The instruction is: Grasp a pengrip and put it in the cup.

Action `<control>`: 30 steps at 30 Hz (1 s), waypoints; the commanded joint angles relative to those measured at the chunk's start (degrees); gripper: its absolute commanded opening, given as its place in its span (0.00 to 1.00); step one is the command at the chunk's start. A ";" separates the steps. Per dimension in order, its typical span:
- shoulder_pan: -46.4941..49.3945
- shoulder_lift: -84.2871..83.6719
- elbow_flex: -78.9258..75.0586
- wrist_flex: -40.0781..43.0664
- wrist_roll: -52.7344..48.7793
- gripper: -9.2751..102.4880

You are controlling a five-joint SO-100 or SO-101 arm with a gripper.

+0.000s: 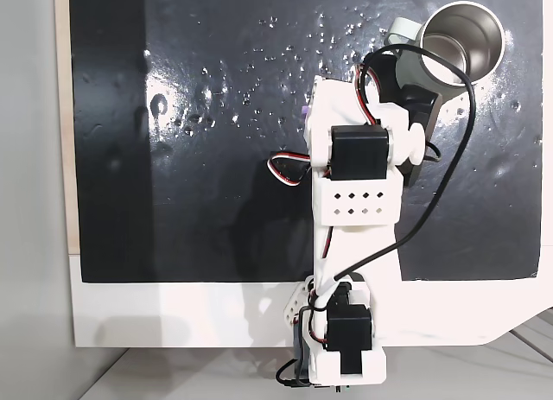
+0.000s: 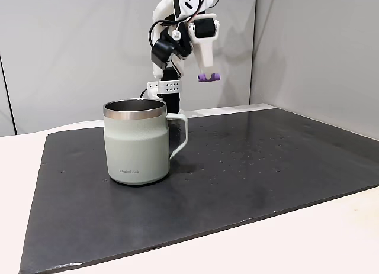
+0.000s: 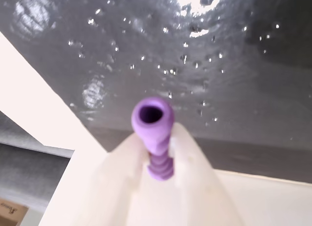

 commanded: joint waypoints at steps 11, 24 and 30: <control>4.13 9.67 -8.61 3.43 -0.88 0.09; 22.41 -0.44 -24.96 3.34 -15.29 0.09; 25.84 -7.47 -33.66 2.90 -16.96 0.09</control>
